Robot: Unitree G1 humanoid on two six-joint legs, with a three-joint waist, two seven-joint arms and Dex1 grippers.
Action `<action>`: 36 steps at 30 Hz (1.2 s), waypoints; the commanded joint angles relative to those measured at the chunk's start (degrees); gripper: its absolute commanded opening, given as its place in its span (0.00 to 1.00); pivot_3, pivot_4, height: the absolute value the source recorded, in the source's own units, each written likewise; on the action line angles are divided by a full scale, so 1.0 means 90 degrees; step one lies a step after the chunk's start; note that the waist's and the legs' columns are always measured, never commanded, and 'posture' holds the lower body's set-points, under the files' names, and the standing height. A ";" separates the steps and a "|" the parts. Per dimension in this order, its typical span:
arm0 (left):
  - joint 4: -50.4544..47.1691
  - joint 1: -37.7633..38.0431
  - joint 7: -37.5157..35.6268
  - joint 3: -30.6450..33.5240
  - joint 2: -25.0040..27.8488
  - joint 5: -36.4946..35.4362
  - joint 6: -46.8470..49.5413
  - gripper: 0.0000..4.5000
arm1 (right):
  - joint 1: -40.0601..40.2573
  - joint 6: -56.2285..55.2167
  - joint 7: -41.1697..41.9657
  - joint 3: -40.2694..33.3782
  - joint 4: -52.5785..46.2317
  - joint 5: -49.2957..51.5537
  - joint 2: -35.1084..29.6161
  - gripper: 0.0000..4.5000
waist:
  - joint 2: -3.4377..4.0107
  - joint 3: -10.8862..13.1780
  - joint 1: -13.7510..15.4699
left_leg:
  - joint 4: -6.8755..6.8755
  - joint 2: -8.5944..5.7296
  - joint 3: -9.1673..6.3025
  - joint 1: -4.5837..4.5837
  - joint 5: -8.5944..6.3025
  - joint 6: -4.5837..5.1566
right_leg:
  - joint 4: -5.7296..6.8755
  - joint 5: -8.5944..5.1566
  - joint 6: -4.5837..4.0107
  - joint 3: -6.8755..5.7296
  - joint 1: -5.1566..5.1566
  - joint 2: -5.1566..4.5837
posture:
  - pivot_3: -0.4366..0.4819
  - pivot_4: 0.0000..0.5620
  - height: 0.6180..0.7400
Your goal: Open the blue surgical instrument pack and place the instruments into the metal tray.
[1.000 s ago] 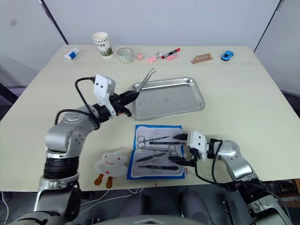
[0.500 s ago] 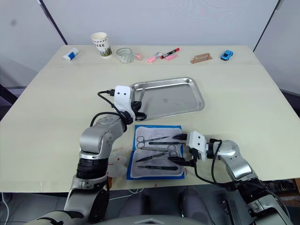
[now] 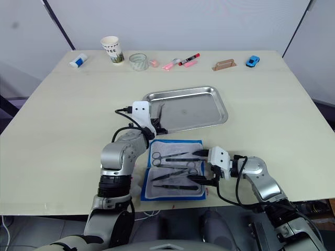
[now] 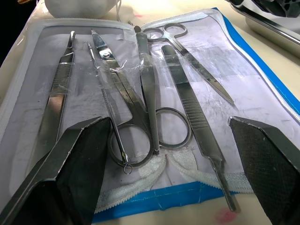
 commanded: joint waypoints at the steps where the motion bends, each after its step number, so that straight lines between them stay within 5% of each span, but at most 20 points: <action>1: -0.0259 -0.0062 0.0114 0.0088 -0.0079 0.0044 -0.0042 0.01 | 0.0330 0.0365 -0.0398 0.0341 0.0739 -0.0817 -0.0090 0.98 | 0.0000 0.0000 0.0000 | 0.0000 0.0000 0.0000 0.0000 0.0000 0.0000 | 0.0000 0.0000 0.0000 0.0000 0.0000 0.0000 | 0.48 0.27 0.88; 18: -0.0349 -0.0007 0.0099 0.0117 -0.0107 0.0041 0.0055 0.01 | 0.0355 0.0334 -0.0410 0.0326 0.0760 -0.0799 -0.0088 0.98 | 0.0000 0.0000 -0.0002 | -0.0006 0.0000 -0.0001 0.0000 0.0000 -0.0001 | -0.0006 0.0000 0.0000 0.0001 0.0000 0.0000 | 0.48 0.27 0.88; 24: -0.0337 -0.0007 0.0091 0.0079 -0.0108 0.0082 0.0077 0.52 | 0.0352 0.0313 -0.0431 0.0328 0.0782 -0.0811 -0.0071 0.98 | 0.0000 0.0000 -0.0012 | -0.0016 0.0000 -0.0002 -0.0002 0.0000 -0.0001 | -0.0009 0.0000 0.0000 0.0009 0.0003 0.0002 | 0.48 0.27 0.88; 36: -0.0499 0.0043 0.0043 -0.0033 0.0022 0.0182 -0.0130 0.52 | 0.0381 0.0312 -0.0455 0.0323 0.0772 -0.0818 -0.0076 0.98 | 0.0000 0.0000 -0.0014 | -0.0023 0.0000 -0.0004 -0.0001 0.0002 -0.0003 | -0.0027 0.0005 -0.0002 0.0004 0.0006 0.0006 | 0.48 0.27 0.88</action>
